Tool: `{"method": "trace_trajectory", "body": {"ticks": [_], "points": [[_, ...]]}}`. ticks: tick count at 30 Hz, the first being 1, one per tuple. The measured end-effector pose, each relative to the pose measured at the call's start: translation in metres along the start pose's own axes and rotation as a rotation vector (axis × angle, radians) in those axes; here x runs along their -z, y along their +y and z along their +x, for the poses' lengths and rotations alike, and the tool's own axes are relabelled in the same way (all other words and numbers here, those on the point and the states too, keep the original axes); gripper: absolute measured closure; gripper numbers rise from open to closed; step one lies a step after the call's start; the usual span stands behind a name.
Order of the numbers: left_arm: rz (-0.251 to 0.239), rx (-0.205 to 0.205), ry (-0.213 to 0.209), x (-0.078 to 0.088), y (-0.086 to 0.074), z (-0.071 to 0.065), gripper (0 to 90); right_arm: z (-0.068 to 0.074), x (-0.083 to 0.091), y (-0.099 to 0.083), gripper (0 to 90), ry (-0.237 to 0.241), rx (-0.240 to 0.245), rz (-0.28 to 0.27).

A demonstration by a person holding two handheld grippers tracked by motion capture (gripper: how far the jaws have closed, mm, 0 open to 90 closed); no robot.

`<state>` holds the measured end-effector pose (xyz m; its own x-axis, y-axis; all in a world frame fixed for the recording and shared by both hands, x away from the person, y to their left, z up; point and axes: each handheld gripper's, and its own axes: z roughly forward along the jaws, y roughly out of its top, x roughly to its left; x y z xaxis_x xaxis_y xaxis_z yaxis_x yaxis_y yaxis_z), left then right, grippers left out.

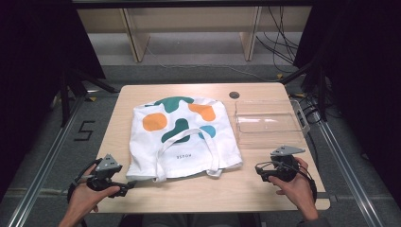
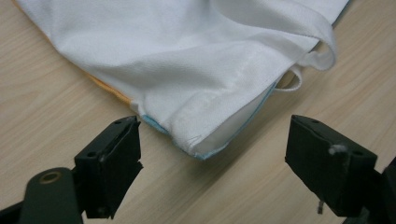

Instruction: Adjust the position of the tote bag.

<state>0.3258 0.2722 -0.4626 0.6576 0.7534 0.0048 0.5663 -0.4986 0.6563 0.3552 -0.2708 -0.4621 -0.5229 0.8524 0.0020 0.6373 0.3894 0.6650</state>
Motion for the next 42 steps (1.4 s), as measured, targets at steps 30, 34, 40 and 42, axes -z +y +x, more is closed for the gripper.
{"method": "trace_trajectory", "body": {"ticks": [30, 34, 40, 42], "points": [[-0.002, 0.049, -0.027, -0.016, 0.019, 0.031, 79.5, 0.036, -0.042, 0.027, 31.1, 0.092, 0.166, 0.055], [-0.016, 0.065, -0.031, -0.012, 0.020, 0.035, 79.6, 0.044, -0.058, 0.037, 32.7, 0.093, 0.200, 0.062], [-0.018, 0.048, -0.013, -0.011, 0.019, 0.037, 79.6, 0.049, -0.069, 0.049, 38.8, 0.067, 0.200, 0.048], [-0.022, 0.048, -0.024, -0.012, 0.018, 0.037, 79.5, 0.047, -0.069, 0.051, 42.4, 0.057, 0.225, 0.032]]}}
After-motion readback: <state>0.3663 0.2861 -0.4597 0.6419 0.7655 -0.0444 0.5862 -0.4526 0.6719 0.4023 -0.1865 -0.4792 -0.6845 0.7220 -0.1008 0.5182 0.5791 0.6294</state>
